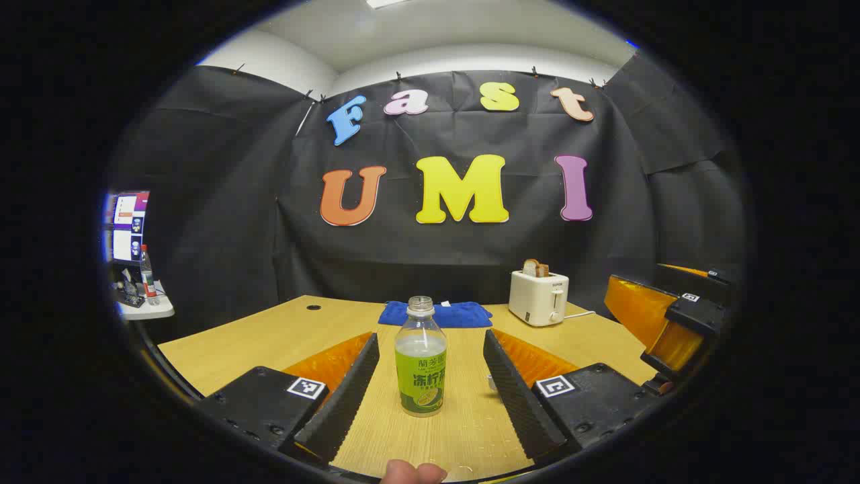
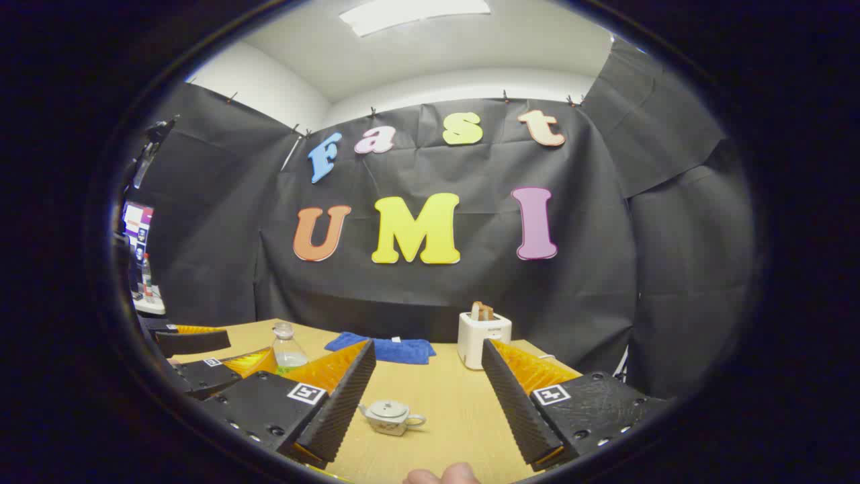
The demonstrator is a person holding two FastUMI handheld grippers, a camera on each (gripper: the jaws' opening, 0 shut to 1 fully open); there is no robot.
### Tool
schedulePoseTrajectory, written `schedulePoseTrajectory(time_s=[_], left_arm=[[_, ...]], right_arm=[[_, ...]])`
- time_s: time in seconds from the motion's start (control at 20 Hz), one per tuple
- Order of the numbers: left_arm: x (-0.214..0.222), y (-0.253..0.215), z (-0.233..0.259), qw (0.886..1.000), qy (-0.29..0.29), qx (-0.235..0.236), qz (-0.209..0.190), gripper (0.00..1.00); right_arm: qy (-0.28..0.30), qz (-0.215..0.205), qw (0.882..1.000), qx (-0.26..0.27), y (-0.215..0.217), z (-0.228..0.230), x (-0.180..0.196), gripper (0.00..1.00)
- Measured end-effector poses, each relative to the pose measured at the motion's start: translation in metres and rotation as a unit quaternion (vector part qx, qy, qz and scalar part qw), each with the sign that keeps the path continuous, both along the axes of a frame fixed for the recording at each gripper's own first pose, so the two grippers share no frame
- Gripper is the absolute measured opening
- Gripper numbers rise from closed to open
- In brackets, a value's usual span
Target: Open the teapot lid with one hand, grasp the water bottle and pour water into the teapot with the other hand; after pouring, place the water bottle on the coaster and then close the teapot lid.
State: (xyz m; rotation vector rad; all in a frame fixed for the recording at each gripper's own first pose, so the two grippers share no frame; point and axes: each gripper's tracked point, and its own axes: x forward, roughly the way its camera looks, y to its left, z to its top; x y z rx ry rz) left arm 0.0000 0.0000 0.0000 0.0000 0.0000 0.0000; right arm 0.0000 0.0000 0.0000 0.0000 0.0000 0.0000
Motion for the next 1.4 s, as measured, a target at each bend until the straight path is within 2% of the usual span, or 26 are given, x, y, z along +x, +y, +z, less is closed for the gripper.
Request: schedulePoseTrajectory(time_s=[0.95, 1.4], left_arm=[[0.004, 0.008, -0.009, 1.000, 0.014, -0.005, 0.001, 0.98], [0.003, 0.017, -0.005, 1.000, 0.011, -0.006, 0.007, 0.98]], right_arm=[[0.020, 0.008, 1.000, -0.017, 0.008, -0.014, 0.008, 0.96], [0.052, 0.011, 0.999, -0.007, 0.014, -0.050, 0.029, 0.96]])
